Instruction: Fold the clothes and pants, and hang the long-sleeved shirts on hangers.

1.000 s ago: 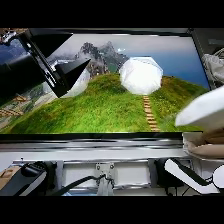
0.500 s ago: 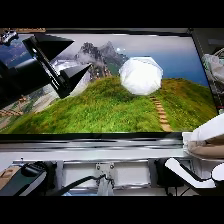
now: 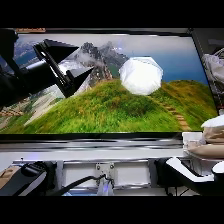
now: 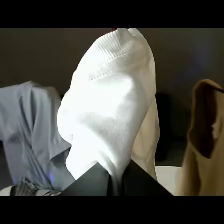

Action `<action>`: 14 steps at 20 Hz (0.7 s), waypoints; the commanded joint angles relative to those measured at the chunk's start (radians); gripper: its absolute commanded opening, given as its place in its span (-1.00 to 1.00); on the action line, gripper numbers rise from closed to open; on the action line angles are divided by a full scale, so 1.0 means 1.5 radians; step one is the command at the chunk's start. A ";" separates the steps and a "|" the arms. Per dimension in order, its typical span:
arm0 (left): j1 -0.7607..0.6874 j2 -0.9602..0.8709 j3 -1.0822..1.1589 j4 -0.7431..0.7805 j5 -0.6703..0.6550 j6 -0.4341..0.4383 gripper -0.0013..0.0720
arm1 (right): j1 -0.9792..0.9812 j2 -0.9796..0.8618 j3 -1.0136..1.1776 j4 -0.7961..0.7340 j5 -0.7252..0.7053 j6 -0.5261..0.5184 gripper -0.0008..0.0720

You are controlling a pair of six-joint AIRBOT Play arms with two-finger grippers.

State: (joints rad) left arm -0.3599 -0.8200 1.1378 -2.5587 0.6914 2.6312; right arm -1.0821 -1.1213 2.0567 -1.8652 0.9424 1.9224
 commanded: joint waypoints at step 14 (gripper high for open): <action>0.000 -0.003 0.000 0.000 0.001 -0.005 0.82 | -0.082 0.005 -0.023 0.077 0.015 0.000 0.12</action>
State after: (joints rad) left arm -0.3599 -0.8230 1.1378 -2.5584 0.6918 2.6240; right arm -1.2030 -1.1309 2.0232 -1.7607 1.0218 1.9190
